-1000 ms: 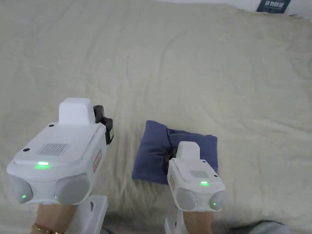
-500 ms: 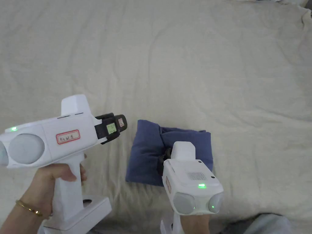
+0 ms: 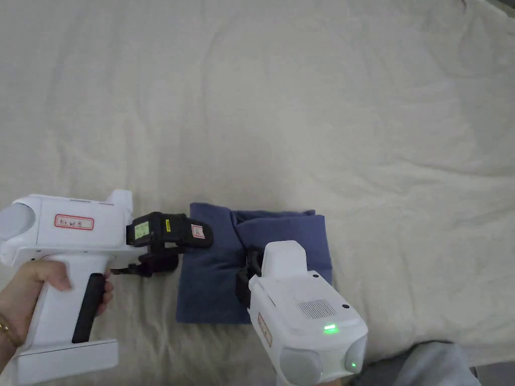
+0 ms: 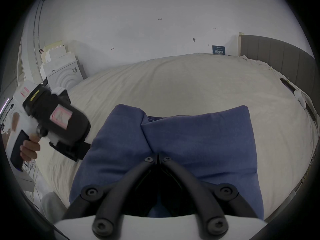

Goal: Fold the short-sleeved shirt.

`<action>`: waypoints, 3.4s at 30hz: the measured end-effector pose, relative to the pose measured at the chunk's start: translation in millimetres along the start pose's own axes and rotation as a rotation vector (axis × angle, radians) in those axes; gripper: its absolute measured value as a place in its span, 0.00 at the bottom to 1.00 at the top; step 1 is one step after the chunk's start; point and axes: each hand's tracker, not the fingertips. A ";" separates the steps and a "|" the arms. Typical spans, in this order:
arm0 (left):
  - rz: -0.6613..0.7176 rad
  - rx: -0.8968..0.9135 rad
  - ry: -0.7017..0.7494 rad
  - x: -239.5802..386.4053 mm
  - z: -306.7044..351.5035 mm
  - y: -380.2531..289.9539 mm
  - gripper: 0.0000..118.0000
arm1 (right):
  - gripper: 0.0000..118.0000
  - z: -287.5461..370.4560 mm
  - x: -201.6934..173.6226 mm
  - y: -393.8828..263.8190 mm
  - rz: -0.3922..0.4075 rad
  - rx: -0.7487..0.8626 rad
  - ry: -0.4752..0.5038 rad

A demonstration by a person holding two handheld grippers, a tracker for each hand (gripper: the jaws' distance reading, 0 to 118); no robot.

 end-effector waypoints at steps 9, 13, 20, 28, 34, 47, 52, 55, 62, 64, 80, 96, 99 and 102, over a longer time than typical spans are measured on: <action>-0.013 -0.100 -0.108 -4.6 -27.3 7.6 0.73 | 0.00 -1.9 7.2 3.0 -0.062 -0.020 0.028; -0.001 -0.080 -0.004 -4.2 -37.7 3.0 0.21 | 0.00 -2.9 9.0 2.8 -0.065 -0.029 0.028; 0.033 -0.055 0.227 38.6 -36.5 0.1 0.17 | 0.00 8.0 15.9 21.3 -0.069 -0.057 0.054; 0.005 -0.012 0.287 75.5 5.2 4.7 0.16 | 0.00 108.1 46.7 94.9 0.031 0.221 0.028; -0.045 0.110 0.496 69.1 114.8 13.2 0.16 | 0.00 167.7 72.3 143.2 0.038 0.372 -0.024; 0.169 0.274 1.117 -33.6 337.8 53.9 0.16 | 0.00 194.8 85.1 169.1 -0.028 0.407 -0.166; 0.134 0.300 1.324 -60.9 369.5 57.7 0.37 | 0.00 187.3 80.3 170.0 -0.043 0.388 -0.222; 0.006 0.366 1.561 -61.3 373.5 53.3 0.92 | 0.00 180.5 75.0 173.2 -0.033 0.374 -0.227; -0.204 0.709 1.772 9.6 369.8 33.6 1.00 | 0.00 183.1 70.7 175.0 0.018 0.385 -0.178; -0.300 0.791 1.744 42.1 354.7 27.6 1.00 | 0.00 189.3 74.0 175.2 0.032 0.405 -0.169; -0.667 1.270 0.933 255.8 163.4 -59.5 0.58 | 0.00 228.0 121.3 171.7 0.138 0.513 -0.185; -0.752 1.211 0.917 221.1 62.8 -128.3 0.00 | 0.00 217.9 115.6 151.2 0.084 0.552 -0.174; -0.749 1.196 0.916 208.7 55.2 -134.7 0.00 | 0.00 212.9 118.0 141.0 0.078 0.545 -0.158; -0.730 1.176 0.895 202.0 51.8 -140.4 0.00 | 0.00 204.2 124.0 133.5 0.092 0.532 -0.161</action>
